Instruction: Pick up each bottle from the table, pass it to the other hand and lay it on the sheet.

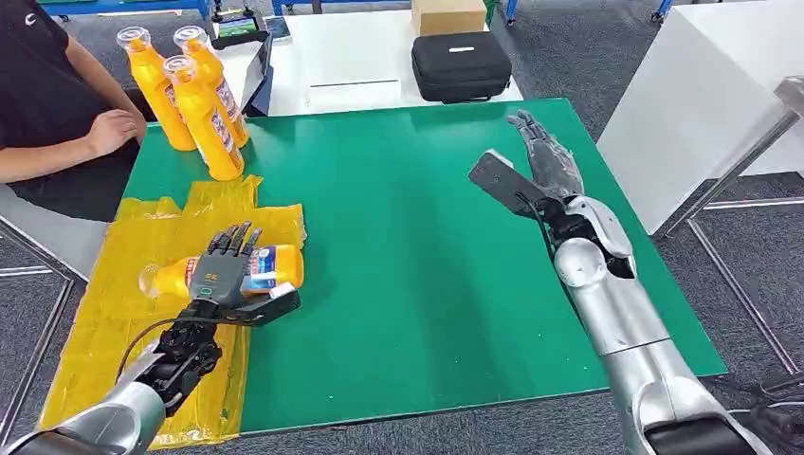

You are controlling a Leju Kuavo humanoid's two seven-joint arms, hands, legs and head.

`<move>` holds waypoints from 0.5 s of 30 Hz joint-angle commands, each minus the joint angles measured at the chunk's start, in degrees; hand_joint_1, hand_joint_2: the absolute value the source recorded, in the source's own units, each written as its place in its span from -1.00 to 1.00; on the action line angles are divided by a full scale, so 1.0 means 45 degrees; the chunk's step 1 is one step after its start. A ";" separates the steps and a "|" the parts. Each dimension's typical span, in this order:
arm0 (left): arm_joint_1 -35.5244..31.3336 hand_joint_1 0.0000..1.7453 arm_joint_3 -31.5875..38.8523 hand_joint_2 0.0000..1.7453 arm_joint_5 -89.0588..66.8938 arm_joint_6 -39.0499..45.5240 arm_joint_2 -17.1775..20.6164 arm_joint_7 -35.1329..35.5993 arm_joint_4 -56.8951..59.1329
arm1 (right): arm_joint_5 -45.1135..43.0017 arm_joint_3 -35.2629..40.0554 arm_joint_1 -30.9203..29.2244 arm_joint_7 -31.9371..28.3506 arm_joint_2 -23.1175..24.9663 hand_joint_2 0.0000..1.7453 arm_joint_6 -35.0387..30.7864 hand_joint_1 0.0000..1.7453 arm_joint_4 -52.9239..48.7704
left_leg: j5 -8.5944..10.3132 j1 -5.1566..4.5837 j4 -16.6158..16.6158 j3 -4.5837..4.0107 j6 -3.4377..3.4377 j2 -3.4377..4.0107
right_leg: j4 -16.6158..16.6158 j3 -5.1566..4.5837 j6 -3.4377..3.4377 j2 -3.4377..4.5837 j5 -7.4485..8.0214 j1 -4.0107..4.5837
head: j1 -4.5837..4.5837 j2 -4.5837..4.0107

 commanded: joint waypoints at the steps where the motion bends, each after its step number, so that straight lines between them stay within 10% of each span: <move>1: -0.0061 -1.00 0.0372 -1.00 0.0097 -0.0015 0.0124 -0.0304 0.0442 | -0.0114 0.0369 -0.0699 0.0157 0.0078 -1.00 0.0070 -1.00 0.1096 | -0.0023 -0.0005 0.0012 0.0011 -0.0011 0.0058 | 0.0007 0.0006 0.0001 0.0022 -0.0014 0.0001 | -0.0005 0.0000; 15: 0.0202 -1.00 0.2410 -1.00 0.5749 -0.1062 -0.0441 -0.4437 -0.3372 | -0.0976 0.0223 -0.0570 -0.0752 -0.0074 -1.00 -0.0557 -1.00 0.1520 | -0.0023 0.0001 0.0024 -0.0036 -0.0007 0.0020 | 0.0010 -0.0037 0.0002 -0.0027 -0.0026 0.0007 | -0.0005 0.0000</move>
